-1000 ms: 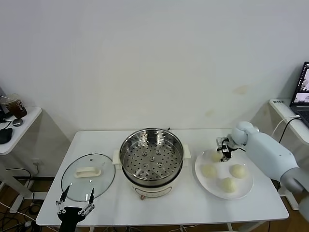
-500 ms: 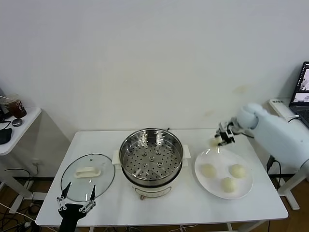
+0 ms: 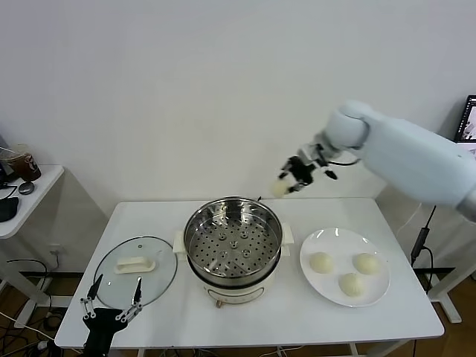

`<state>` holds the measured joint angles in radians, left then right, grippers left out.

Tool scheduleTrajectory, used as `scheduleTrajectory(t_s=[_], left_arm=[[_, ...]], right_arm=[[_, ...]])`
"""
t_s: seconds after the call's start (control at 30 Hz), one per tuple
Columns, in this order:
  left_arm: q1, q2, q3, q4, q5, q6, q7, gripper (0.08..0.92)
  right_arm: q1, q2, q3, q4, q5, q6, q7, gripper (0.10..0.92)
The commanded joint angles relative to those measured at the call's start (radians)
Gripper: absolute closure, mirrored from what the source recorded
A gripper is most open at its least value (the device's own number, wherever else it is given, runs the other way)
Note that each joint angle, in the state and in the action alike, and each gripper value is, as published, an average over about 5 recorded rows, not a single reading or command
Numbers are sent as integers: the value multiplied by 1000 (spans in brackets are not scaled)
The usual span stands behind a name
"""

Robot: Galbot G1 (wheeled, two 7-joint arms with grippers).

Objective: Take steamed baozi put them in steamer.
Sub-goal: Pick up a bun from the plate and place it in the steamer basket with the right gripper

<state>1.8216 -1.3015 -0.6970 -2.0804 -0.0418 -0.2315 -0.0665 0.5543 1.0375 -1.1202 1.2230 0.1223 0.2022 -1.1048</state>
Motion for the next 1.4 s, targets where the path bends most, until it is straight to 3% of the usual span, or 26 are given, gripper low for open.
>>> scheduleTrajectory(t_s=[0.03,0.43,0.87,1.17,1.4], left_arm=[[4,-3,-29,-16,-8,2,2,177],[12,-14,-49,-28,-10,0,2,177],[12,-18,-49,-21,-8,-5,1,177],[8,-19,-50,-15,-8,-10,1,177],[-7,-24,-50,2,-9,-16,-1,177]], right_arm=[[74,257,-130,-11,-5,207,4,609],[-83,338,-146,-177,-361,439,77,603],[-135,365,-89,-278,-512,511,148,566],[-159,389,-75,-337,-519,537,170,493],[-70,325,-88,-226,-353,474,117,303]])
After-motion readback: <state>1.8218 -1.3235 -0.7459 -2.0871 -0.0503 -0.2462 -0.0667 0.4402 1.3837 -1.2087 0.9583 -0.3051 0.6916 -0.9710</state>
